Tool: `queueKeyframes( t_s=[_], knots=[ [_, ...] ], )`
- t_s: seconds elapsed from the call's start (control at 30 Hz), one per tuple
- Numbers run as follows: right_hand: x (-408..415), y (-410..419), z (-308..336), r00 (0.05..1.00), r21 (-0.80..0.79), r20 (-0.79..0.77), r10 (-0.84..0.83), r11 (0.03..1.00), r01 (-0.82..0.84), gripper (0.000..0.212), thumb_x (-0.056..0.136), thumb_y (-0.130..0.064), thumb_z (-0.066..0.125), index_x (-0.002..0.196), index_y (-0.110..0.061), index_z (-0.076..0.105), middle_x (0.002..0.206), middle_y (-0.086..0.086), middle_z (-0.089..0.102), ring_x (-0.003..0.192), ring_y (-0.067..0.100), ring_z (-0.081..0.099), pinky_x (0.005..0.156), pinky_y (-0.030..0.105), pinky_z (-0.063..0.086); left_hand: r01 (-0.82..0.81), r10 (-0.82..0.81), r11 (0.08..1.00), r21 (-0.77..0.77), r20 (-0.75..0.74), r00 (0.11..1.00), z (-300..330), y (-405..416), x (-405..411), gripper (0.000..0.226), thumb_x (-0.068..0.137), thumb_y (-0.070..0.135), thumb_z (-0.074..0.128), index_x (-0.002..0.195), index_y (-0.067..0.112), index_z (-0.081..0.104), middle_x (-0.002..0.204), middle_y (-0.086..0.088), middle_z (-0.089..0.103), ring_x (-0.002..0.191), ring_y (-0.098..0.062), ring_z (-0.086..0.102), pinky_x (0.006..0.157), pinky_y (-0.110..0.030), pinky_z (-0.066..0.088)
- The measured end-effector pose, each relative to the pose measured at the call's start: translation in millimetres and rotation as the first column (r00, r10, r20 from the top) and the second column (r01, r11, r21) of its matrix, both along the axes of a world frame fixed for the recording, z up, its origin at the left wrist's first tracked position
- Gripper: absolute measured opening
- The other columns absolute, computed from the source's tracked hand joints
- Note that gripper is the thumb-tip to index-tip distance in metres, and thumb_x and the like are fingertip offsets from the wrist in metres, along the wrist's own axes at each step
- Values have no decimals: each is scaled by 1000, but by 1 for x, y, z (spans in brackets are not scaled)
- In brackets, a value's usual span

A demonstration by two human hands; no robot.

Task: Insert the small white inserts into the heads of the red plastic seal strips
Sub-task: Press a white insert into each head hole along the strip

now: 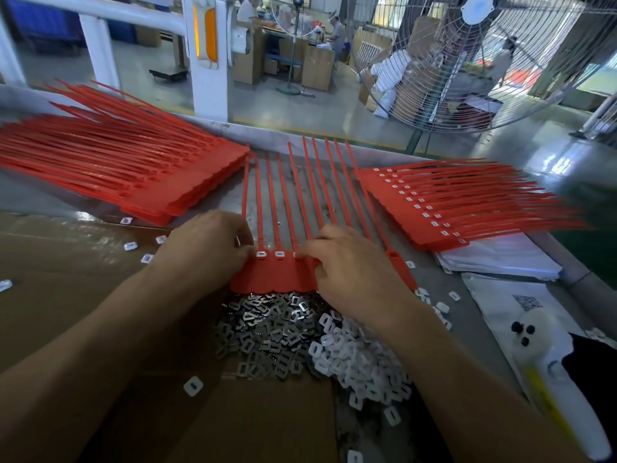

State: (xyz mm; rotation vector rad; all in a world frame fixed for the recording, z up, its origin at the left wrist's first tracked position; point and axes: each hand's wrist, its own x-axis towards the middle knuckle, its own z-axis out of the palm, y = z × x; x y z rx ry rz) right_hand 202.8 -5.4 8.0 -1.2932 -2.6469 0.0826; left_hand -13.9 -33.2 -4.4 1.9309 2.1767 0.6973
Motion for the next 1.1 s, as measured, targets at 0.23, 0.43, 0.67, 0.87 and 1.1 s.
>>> queueKeyframes(
  t_s=[0.23,0.43,0.67,0.87,1.1],
  knots=[
    [24,2,-7,980,-72,-194,50,995,-65,40,101,-23,58,140,-33,62,129,-17,61,122,4,52,108,32,43,-8,7,999,46,20,1000,-1,-2,2,6,86,38,72,86,32,71,86,12,65,84,-13,61,79,-36,52],
    [51,9,4,921,-194,-388,-37,980,-42,16,93,-21,75,104,-32,79,95,-24,69,92,-6,64,79,8,46,6,-5,997,74,-11,1000,-4,-2,5,8,88,39,71,93,32,72,93,8,66,90,-15,61,83,-39,53],
    [80,17,13,944,-392,-329,-11,911,-126,4,89,-28,80,90,-32,80,86,-16,75,80,3,70,74,22,54,63,-55,986,156,-50,997,-4,-3,10,6,87,36,72,92,33,71,90,13,55,87,-12,56,78,-33,43],
    [84,16,13,938,-446,-345,29,874,-191,15,81,-40,85,95,-38,79,91,-15,72,78,2,66,71,19,51,331,-349,929,165,93,933,6,-10,25,2,86,33,73,87,34,71,89,17,62,82,2,58,74,-22,46],
    [83,17,14,967,-483,-251,40,861,-161,10,85,-26,85,90,-32,79,88,-13,74,77,2,68,72,22,53,647,-651,759,78,121,749,6,-20,49,11,86,45,73,93,36,72,95,20,60,93,-3,62,76,-14,45]
  ],
)
